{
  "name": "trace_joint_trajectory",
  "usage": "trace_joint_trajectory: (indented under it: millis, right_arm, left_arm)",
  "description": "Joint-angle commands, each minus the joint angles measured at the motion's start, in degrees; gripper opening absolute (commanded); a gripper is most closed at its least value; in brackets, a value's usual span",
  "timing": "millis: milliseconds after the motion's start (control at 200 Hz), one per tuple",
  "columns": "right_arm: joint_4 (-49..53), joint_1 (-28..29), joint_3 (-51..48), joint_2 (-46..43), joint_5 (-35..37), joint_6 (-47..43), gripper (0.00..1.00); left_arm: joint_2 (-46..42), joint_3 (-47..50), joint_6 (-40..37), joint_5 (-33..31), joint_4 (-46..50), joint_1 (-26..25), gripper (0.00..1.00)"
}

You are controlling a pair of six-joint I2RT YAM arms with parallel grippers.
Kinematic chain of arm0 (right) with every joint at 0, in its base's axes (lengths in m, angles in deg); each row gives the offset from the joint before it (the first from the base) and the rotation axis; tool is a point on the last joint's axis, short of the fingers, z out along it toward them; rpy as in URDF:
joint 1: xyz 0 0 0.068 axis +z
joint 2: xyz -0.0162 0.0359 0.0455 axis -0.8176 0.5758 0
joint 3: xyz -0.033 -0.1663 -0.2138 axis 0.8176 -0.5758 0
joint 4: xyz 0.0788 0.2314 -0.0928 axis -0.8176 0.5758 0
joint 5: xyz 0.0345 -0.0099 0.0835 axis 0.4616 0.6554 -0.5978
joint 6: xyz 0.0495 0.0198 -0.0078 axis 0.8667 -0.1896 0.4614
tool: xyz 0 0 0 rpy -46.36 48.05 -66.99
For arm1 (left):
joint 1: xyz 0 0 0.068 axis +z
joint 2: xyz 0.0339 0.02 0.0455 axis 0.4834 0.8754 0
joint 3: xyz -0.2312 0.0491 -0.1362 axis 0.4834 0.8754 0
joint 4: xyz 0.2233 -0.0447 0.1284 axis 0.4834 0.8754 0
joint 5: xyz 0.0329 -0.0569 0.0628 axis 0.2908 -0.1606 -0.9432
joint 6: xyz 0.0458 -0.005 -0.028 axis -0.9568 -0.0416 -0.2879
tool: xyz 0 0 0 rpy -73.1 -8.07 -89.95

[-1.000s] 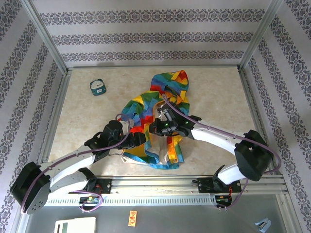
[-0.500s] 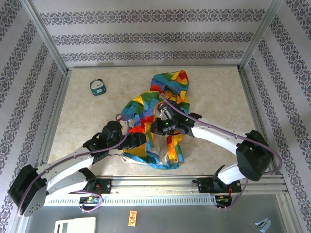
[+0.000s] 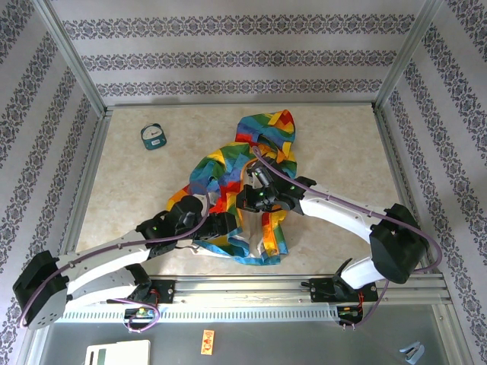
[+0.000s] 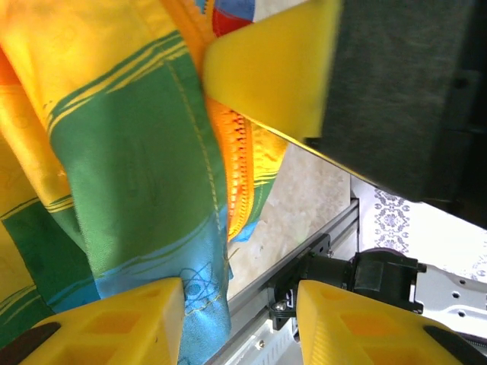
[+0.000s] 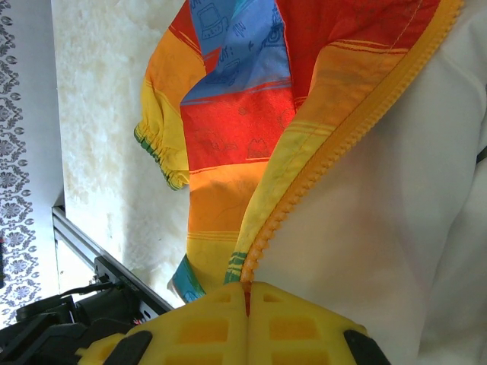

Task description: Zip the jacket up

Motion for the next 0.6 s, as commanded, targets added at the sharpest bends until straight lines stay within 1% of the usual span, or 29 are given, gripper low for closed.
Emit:
trace_joint_trajectory:
  millis: [0,215,435,595]
  right_arm:
    - [0.45,0.14,0.96,-0.01,0.66,0.06,0.0]
    - [-0.28,0.34,-0.14,0.07,0.55,0.97,0.0]
    - [-1.03,0.48,-0.75,0.48,0.2,1.93,0.0]
    - [-1.78,0.83,-1.03,0.82,-0.15,2.73,0.0]
  left_arm:
    - [0.99,1.64,2.29,-1.55,-4.15,-0.79,0.41]
    - [3.04,3.12,3.51,-0.64,-8.75,-0.88,0.42]
    - [3.28,3.73,2.95,-1.92,-7.56,-0.95,0.49]
    - [5.08,4.3,2.44,-2.98,-9.88,-0.97,0.52]
